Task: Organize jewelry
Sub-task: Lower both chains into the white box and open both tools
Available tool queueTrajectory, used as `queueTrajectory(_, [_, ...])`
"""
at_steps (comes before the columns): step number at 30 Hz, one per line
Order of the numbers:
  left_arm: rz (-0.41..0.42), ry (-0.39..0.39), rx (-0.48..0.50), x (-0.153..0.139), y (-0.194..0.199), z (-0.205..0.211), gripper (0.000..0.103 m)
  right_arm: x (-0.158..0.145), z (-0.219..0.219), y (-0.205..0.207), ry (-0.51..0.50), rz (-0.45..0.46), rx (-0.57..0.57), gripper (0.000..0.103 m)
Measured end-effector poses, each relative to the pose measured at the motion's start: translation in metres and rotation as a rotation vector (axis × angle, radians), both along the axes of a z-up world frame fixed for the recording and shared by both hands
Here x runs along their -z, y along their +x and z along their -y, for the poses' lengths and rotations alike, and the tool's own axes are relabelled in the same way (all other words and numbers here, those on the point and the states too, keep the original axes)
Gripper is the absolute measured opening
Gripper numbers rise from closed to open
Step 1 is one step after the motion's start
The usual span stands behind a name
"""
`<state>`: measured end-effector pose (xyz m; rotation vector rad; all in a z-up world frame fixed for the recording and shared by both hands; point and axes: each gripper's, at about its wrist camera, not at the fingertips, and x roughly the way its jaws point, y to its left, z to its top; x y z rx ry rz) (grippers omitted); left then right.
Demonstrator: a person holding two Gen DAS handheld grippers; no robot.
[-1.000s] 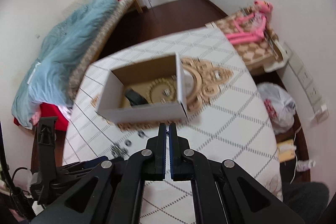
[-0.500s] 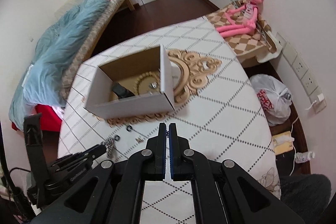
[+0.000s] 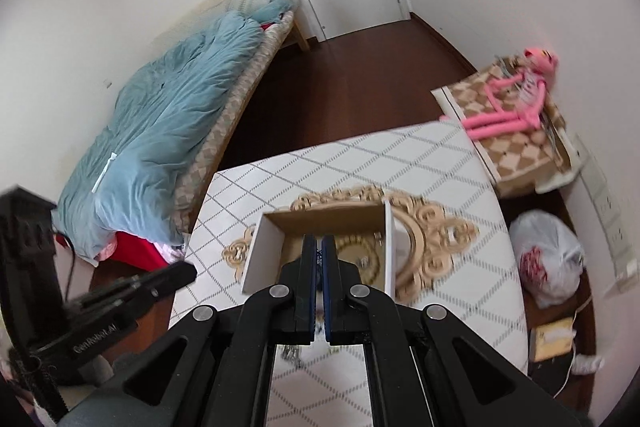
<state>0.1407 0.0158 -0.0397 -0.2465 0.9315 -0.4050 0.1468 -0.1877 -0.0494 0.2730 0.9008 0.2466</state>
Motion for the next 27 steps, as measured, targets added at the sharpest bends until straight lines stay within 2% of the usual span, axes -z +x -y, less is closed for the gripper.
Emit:
queueTrajectory(2, [-0.035, 0.005, 0.032, 0.004, 0.009, 0.001, 0.002, -0.002, -0.005, 0.011, -0.018, 0.001, -0.005, 0.002])
queueTrajectory(5, [-0.101, 0.033, 0.015, 0.029, 0.003, 0.0, 0.012, 0.0, -0.007, 0.016, -0.025, 0.002, -0.005, 0.002])
queueTrajectory(7, [-0.173, 0.04, -0.001, 0.053, -0.008, 0.0, 0.043, 0.005, -0.006, 0.01, -0.021, -0.004, 0.0, 0.002])
queueTrajectory(8, [-0.209, 0.028, -0.013, 0.07, -0.015, -0.002, 0.046, 0.009, -0.004, 0.006, -0.024, -0.007, 0.007, 0.002])
queueTrajectory(13, [-0.342, 0.012, -0.061, 0.136, -0.039, 0.004, 0.046, 0.037, 0.013, -0.024, -0.026, -0.044, 0.06, 0.002])
queueTrajectory(15, [-0.372, 0.027, -0.076, 0.153, -0.041, 0.011, 0.046, 0.05, 0.02, -0.035, -0.024, -0.066, 0.086, 0.002])
queueTrajectory(18, [-0.381, 0.071, -0.077, 0.17, -0.043, 0.028, 0.045, 0.069, 0.032, -0.05, -0.031, -0.102, 0.125, 0.002])
queueTrajectory(20, [-0.322, 0.123, -0.071, 0.167, -0.047, 0.041, 0.046, 0.081, 0.039, -0.057, -0.026, -0.132, 0.149, 0.002])
queueTrajectory(21, [-0.32, 0.15, -0.061, 0.169, -0.046, 0.047, 0.045, 0.084, 0.042, -0.06, -0.028, -0.139, 0.158, 0.002])
queueTrajectory(23, [-0.284, 0.194, -0.053, 0.169, -0.048, 0.057, 0.036, 0.093, 0.048, -0.066, -0.027, -0.156, 0.18, 0.002])
queueTrajectory(24, [-0.267, 0.219, -0.043, 0.17, -0.05, 0.06, 0.016, 0.095, 0.05, -0.067, -0.028, -0.159, 0.186, 0.002])
queueTrajectory(27, [-0.269, 0.181, -0.023, 0.171, -0.052, 0.061, 0.008, 0.097, 0.054, -0.068, -0.027, -0.16, 0.201, 0.002])
